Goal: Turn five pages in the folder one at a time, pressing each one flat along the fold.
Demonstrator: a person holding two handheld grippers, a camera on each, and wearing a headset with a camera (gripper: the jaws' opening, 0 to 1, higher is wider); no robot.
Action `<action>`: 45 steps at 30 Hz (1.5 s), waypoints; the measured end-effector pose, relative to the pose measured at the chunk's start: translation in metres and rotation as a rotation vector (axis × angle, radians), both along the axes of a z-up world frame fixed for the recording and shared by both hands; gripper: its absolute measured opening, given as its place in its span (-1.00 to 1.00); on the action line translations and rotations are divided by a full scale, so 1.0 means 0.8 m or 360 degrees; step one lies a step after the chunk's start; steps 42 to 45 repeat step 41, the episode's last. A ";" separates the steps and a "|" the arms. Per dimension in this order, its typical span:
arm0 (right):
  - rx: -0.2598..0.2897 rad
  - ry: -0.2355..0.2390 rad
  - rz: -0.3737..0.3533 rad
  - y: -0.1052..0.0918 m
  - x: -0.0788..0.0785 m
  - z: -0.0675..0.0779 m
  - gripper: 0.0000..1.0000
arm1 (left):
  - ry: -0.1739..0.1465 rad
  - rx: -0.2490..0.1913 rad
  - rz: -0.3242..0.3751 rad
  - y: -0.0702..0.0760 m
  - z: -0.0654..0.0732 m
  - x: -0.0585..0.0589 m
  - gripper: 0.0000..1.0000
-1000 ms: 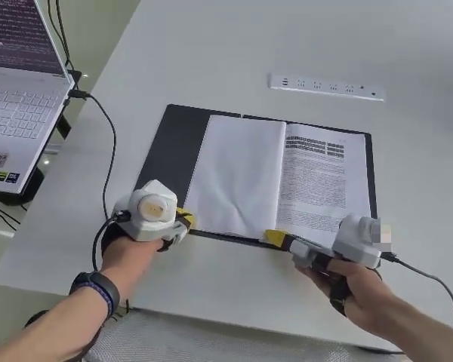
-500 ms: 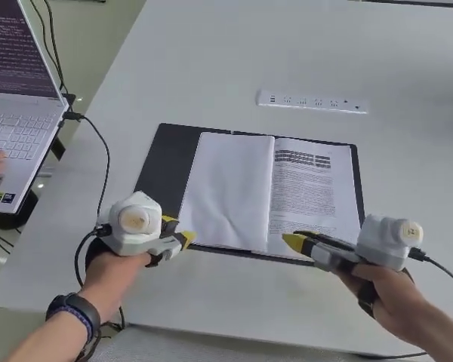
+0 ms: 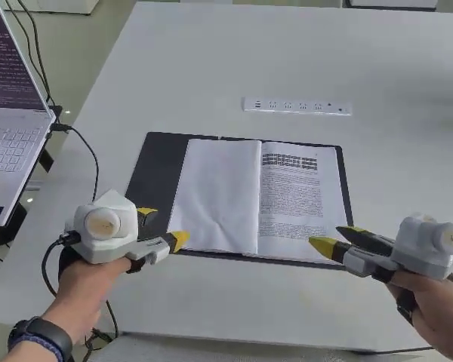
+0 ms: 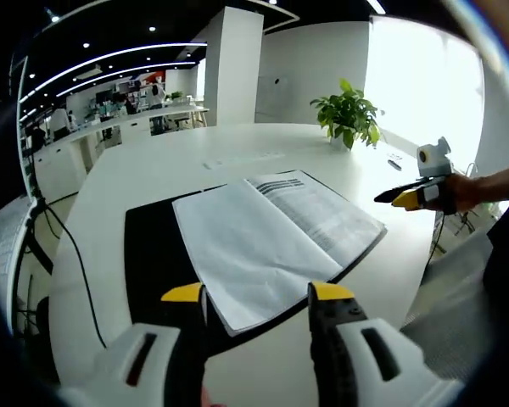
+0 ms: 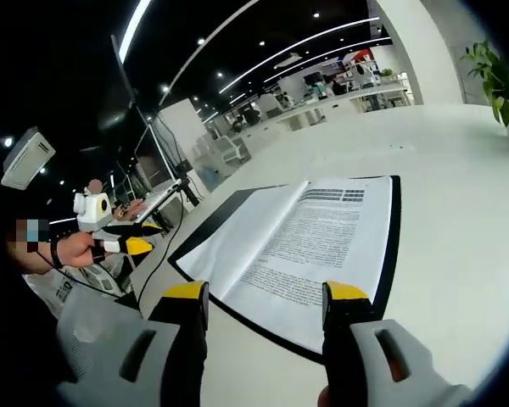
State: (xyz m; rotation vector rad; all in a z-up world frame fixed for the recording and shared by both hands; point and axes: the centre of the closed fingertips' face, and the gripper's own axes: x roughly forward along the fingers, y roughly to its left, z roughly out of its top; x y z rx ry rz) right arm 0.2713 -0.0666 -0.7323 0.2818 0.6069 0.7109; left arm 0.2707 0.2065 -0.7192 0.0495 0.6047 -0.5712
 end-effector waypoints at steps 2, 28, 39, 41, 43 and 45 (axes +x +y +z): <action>-0.0001 -0.0024 -0.0023 -0.007 -0.002 0.008 0.08 | -0.0022 -0.0003 0.0008 0.001 0.010 -0.004 -0.02; -0.0131 -0.0108 -0.0066 -0.028 -0.045 0.039 0.51 | -0.0035 -0.0015 0.0100 0.016 0.053 -0.056 0.57; -0.0147 -0.0112 -0.0052 -0.029 -0.047 0.039 0.58 | -0.0039 -0.0027 0.0136 0.022 0.054 -0.056 0.63; -0.0154 -0.0111 -0.0053 -0.029 -0.047 0.038 0.59 | -0.0040 -0.0023 0.0134 0.022 0.054 -0.056 0.64; -0.0154 -0.0111 -0.0053 -0.029 -0.047 0.038 0.59 | -0.0040 -0.0023 0.0134 0.022 0.054 -0.056 0.64; -0.0154 -0.0111 -0.0053 -0.029 -0.047 0.038 0.59 | -0.0040 -0.0023 0.0134 0.022 0.054 -0.056 0.64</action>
